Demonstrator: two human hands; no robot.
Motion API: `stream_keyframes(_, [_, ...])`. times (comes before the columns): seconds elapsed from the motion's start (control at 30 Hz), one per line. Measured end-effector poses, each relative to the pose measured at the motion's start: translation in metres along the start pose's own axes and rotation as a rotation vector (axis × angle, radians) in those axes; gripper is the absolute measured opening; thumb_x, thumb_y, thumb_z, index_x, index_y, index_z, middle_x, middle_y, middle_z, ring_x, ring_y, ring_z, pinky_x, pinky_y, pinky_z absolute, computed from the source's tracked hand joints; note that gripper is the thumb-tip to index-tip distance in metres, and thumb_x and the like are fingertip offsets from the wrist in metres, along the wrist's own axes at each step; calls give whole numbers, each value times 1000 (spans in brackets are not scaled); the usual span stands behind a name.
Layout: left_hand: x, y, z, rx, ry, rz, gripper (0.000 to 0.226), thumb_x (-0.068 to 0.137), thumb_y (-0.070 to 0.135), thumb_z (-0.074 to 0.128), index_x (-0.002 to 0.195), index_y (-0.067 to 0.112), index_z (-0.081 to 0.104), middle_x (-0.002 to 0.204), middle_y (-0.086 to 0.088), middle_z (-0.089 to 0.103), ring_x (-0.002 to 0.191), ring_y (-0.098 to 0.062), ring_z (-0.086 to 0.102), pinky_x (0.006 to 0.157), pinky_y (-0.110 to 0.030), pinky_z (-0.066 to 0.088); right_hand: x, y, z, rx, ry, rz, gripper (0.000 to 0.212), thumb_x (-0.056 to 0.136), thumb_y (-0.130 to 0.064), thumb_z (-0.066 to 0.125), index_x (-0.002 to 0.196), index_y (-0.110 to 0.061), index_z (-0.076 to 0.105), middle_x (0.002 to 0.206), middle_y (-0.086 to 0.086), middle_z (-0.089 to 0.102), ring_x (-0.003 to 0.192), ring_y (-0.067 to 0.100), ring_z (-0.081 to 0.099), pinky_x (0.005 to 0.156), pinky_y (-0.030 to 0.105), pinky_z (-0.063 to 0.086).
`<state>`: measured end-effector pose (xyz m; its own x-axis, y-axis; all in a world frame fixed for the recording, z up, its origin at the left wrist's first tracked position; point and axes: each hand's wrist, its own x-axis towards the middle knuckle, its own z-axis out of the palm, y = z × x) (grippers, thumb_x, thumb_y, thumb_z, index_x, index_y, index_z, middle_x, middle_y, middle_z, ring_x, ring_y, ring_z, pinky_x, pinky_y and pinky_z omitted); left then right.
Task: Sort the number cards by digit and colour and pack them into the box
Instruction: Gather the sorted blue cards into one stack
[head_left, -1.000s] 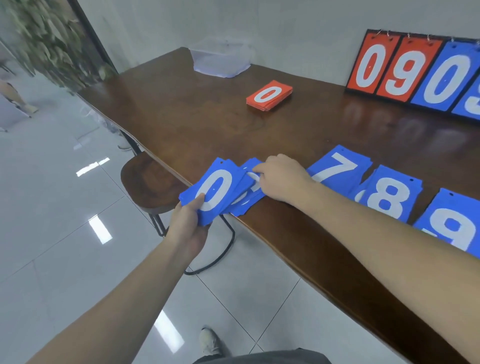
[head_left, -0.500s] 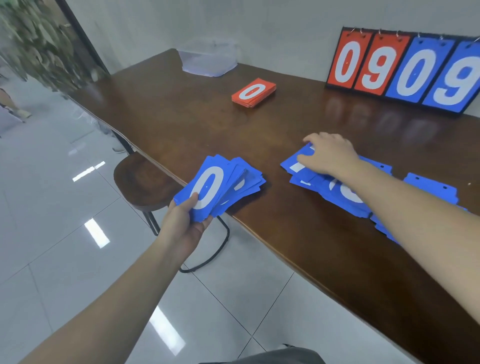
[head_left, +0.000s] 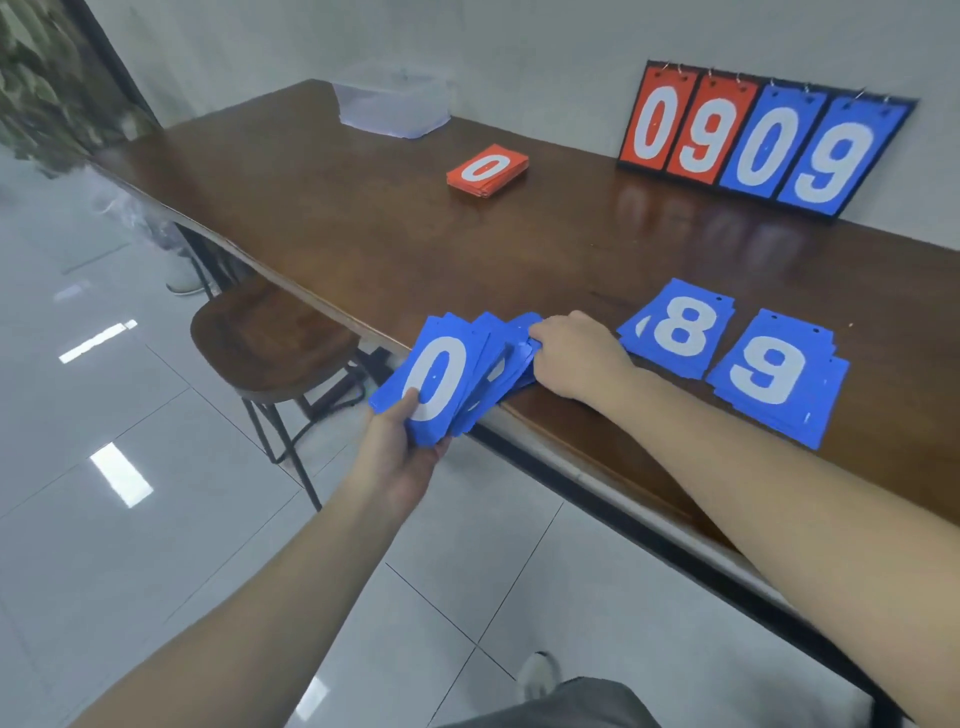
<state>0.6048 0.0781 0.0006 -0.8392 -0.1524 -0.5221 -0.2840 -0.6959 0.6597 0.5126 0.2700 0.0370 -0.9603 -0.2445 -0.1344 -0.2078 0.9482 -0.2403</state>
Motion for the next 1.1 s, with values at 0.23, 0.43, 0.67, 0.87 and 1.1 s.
stream_keyframes(0.23, [-13, -8, 4, -16, -35, 17, 30, 103, 8, 51, 132, 15, 55, 117, -4, 74, 95, -23, 75, 71, -41, 63, -36, 2, 4, 240, -10, 70, 61, 91, -8, 37, 149, -29, 40, 139, 9, 57, 119, 30, 56, 95, 41, 49])
stream_keyframes(0.43, [-30, -11, 9, 9, -56, 44, 25, 103, 10, 53, 126, 14, 60, 112, -4, 76, 99, -23, 74, 85, -43, 60, -43, 41, -7, 401, 113, 7, 64, 97, -14, 43, 157, -33, 28, 150, -3, 48, 125, 20, 51, 92, 33, 47])
stream_keyframes(0.67, [-42, -37, 35, -71, -18, 37, 24, 102, 11, 53, 125, 9, 60, 116, -7, 74, 105, -24, 72, 98, -46, 54, -18, 158, -41, 160, 130, 112, 63, 91, -50, 62, 148, -30, 45, 156, -1, 42, 143, 29, 35, 114, 46, 34])
stream_keyframes(0.87, [-56, -65, 56, -91, 16, 30, 23, 102, 11, 51, 123, 10, 61, 116, -8, 74, 108, -26, 71, 94, -45, 55, -7, 191, -49, 51, -4, 124, 68, 90, -70, 53, 147, -33, 50, 153, -1, 47, 139, 31, 41, 105, 43, 40])
stream_keyframes(1.1, [-68, -81, 59, -80, 48, 64, 23, 103, 13, 52, 124, 13, 60, 114, -5, 75, 105, -25, 73, 94, -46, 56, -39, 134, -18, -2, 14, -102, 48, 98, -25, 43, 142, -38, 56, 140, -1, 58, 128, 28, 44, 101, 37, 42])
